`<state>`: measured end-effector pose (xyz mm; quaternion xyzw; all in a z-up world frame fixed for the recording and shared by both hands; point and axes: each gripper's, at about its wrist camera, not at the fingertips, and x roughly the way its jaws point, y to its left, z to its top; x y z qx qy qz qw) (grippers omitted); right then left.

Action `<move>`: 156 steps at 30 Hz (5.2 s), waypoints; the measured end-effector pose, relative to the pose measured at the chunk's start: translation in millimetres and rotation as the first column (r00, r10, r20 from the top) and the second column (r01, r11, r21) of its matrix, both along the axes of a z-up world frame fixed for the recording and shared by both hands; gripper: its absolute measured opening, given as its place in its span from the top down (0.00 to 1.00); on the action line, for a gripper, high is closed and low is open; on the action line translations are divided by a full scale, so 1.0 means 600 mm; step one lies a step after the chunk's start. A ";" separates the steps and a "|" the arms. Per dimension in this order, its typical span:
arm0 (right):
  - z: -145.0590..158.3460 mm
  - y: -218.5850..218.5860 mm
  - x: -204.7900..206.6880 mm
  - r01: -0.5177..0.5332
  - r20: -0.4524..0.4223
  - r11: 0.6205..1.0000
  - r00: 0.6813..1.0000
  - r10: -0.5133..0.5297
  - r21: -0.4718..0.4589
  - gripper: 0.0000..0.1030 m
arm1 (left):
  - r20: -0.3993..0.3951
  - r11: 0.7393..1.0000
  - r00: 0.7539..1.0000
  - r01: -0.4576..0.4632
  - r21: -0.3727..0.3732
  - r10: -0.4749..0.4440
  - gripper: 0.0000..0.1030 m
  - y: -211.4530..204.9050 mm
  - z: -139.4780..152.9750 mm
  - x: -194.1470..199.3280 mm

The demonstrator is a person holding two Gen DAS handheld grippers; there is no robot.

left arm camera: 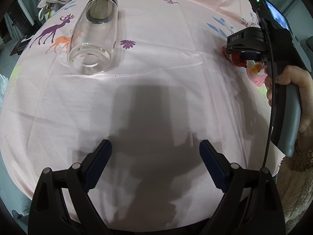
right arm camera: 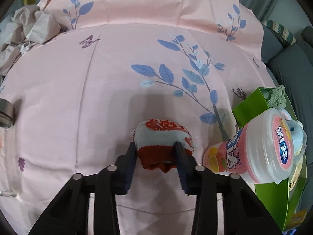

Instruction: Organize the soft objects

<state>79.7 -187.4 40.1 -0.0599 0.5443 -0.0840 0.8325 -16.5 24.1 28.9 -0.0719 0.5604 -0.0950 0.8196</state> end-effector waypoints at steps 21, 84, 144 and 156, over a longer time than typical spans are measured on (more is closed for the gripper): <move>0.052 0.082 -0.174 -0.336 -0.031 0.854 0.925 0.378 0.398 0.82 | 0.022 0.996 0.997 -0.076 -0.049 0.077 0.12 0.038 0.029 -0.006; 0.140 -0.055 -0.213 -0.283 0.119 0.838 0.959 0.257 0.466 0.54 | 0.201 0.962 0.950 0.258 -0.086 -0.237 0.64 -0.196 0.145 -0.008; 0.093 -0.562 -0.223 0.373 0.098 0.693 0.837 -0.538 0.617 0.54 | 0.118 0.732 0.736 0.676 -0.085 -0.666 0.62 -0.674 0.081 0.068; 0.086 -0.560 -0.216 0.388 0.079 0.692 0.838 -0.539 0.608 0.54 | 0.091 0.750 0.758 0.652 -0.106 -0.646 0.61 -0.675 0.072 0.078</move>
